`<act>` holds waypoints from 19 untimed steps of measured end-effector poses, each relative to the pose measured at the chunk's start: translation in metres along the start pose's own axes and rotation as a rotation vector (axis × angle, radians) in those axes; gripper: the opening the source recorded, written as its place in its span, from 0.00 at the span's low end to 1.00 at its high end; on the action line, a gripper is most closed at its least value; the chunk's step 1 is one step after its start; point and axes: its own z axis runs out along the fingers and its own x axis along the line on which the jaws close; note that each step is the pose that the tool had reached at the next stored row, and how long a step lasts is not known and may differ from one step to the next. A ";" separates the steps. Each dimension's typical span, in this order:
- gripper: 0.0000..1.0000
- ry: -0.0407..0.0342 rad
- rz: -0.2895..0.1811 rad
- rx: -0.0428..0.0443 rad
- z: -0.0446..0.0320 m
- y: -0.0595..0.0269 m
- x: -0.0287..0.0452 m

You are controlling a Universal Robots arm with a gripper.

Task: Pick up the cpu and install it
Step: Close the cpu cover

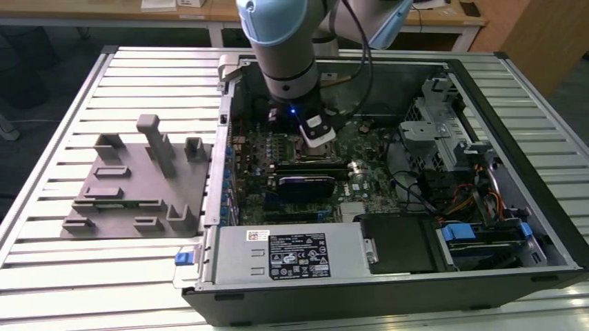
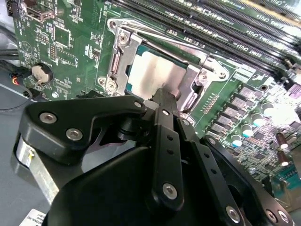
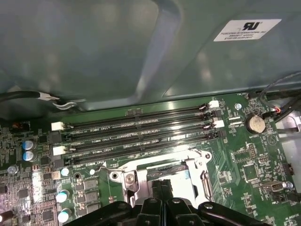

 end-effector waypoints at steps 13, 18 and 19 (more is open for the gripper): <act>0.11 -0.0144 0.004 -0.0120 -0.0003 -0.0057 0.0047; 0.11 -0.0281 0.004 -0.0149 -0.0005 -0.0063 0.0068; 0.11 -0.0299 0.004 -0.0157 -0.0007 -0.0066 0.0082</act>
